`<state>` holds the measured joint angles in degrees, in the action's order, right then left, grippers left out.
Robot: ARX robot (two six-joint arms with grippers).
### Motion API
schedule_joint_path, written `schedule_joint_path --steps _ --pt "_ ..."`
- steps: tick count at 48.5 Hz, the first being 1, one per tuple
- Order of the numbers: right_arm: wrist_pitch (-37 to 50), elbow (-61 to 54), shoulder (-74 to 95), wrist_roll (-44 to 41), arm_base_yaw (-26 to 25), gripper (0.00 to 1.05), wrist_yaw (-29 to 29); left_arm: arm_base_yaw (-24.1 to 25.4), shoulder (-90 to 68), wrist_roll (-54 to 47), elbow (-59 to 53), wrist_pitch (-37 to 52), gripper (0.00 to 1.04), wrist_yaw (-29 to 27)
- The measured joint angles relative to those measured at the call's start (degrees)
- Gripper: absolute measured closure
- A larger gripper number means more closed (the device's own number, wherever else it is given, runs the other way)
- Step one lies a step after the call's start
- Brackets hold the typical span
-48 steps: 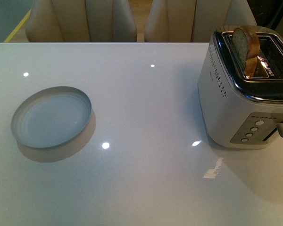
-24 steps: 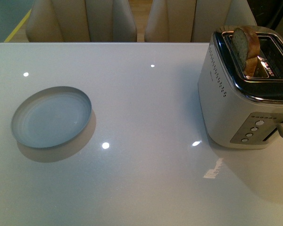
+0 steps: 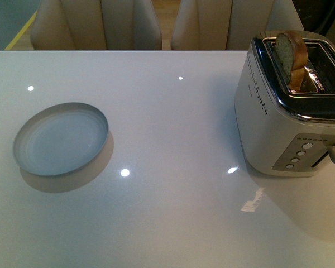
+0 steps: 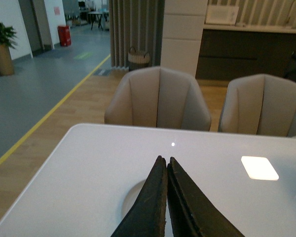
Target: Left arm holds plate, right arm toasts bread
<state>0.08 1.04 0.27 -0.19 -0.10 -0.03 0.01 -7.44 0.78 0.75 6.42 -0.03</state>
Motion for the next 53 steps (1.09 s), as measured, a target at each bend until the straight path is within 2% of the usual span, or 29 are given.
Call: schedule_joint_path --steps 4,25,26,36,41,46,47,50,53 --pt "0.00 0.00 0.00 0.00 0.00 0.09 0.02 0.00 5.68 -0.07 0.00 -5.81 1.02 0.00" --pt "0.00 0.00 0.00 -0.02 0.00 0.09 0.02 0.00 7.08 -0.09 0.00 -6.34 1.00 0.00" --pt "0.00 0.00 0.00 0.00 0.00 0.09 0.02 0.00 7.08 -0.11 0.00 -6.34 0.94 0.00" --pt "0.00 0.00 0.00 0.00 0.00 0.09 0.02 0.00 7.08 -0.11 0.00 -6.34 0.61 0.00" --pt "0.00 0.00 0.00 -0.02 0.00 0.09 0.02 0.00 7.08 -0.13 0.00 -6.34 0.37 0.00" --pt "0.00 0.00 0.00 0.00 0.00 0.09 0.02 0.00 7.08 -0.13 0.00 -6.34 0.18 0.02" --pt "0.00 0.00 0.00 0.00 0.00 0.09 0.02 0.00 7.08 -0.13 0.00 -6.34 0.17 0.00" --pt "0.00 0.00 0.00 -0.02 0.00 0.09 0.02 0.00 7.08 -0.13 0.00 -6.34 0.06 0.02" --pt "0.00 0.00 0.00 -0.02 0.00 0.09 0.02 0.00 7.08 -0.20 0.00 -6.34 0.08 0.00"
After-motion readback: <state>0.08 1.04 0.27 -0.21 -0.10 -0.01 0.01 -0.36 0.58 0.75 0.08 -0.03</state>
